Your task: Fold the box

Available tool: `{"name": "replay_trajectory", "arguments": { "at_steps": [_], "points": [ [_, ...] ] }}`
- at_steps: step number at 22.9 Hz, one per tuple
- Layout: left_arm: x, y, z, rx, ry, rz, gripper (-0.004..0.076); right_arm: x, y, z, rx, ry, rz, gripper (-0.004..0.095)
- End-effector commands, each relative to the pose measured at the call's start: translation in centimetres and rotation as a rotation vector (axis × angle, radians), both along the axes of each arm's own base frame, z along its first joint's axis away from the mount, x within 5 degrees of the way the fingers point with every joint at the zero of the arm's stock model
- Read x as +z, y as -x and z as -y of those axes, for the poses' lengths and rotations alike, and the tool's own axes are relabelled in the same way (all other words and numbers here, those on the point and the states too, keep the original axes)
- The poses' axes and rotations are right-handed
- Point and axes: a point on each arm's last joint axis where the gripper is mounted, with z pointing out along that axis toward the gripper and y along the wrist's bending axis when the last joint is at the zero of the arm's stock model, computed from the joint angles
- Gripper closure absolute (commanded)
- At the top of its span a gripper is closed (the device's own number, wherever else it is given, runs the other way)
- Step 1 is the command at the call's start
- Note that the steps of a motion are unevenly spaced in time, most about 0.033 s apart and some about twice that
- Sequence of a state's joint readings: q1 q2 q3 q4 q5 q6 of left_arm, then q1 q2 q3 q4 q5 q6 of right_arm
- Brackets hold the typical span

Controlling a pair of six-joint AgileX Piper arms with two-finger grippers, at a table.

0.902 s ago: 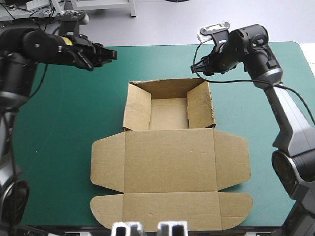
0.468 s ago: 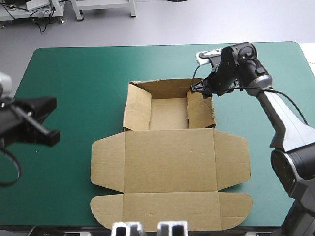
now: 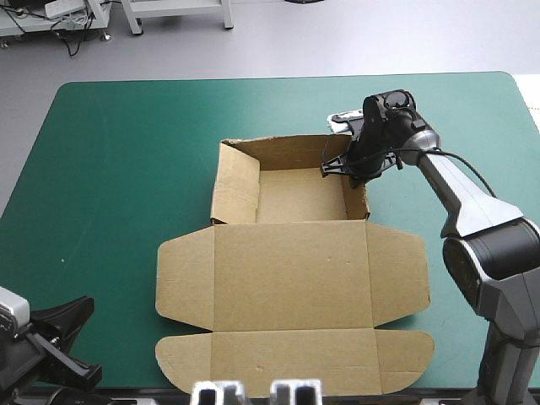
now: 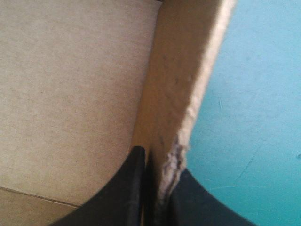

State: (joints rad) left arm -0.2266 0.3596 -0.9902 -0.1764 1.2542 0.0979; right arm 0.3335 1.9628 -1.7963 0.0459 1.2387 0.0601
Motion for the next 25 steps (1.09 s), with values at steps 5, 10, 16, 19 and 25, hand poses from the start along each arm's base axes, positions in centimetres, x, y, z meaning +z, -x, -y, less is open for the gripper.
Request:
{"name": "replay_trajectory", "arguments": {
  "at_steps": [5,10,16,19,25],
  "points": [
    [0.5,-0.6,0.0,0.017,0.009,0.018,0.0734,6.9,0.3,5.9,-0.082,0.050,0.198,0.0932],
    [0.3,-0.6,-0.2,0.030,-0.014,0.009,0.0734,10.4,2.3,20.2,-0.362,0.147,0.280,0.0932],
    [0.3,-0.7,-0.3,0.045,-0.015,0.007,0.0734,9.0,4.2,31.0,-0.426,0.330,0.236,0.0860],
    [0.3,-0.7,-0.3,0.056,-0.007,0.003,0.0734,6.2,3.0,31.5,-0.415,0.309,0.135,0.0662],
    [0.2,-1.4,-0.2,0.060,-0.021,-0.030,0.0734,5.3,2.5,31.5,-0.409,0.298,0.112,0.0491]
  ]
}}
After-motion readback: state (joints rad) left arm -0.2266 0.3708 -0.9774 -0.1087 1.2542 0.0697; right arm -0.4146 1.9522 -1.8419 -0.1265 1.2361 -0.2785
